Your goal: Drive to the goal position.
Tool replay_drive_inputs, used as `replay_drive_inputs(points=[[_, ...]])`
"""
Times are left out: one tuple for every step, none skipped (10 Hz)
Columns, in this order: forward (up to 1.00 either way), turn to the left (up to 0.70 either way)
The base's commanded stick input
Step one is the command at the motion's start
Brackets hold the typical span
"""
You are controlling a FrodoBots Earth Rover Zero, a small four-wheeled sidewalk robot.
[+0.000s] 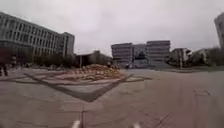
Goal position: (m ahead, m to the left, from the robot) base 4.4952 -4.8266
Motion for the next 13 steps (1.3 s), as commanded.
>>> replay_drive_inputs(points=[[1.00,0.40],[1.00,0.40],[1.00,0.40],[1.00,0.19],[1.00,0.00],[1.00,0.00],[1.00,0.00],[1.00,0.00],[1.00,0.00],[1.00,0.00],[1.00,0.00],[1.00,0.00],[1.00,0.00]])
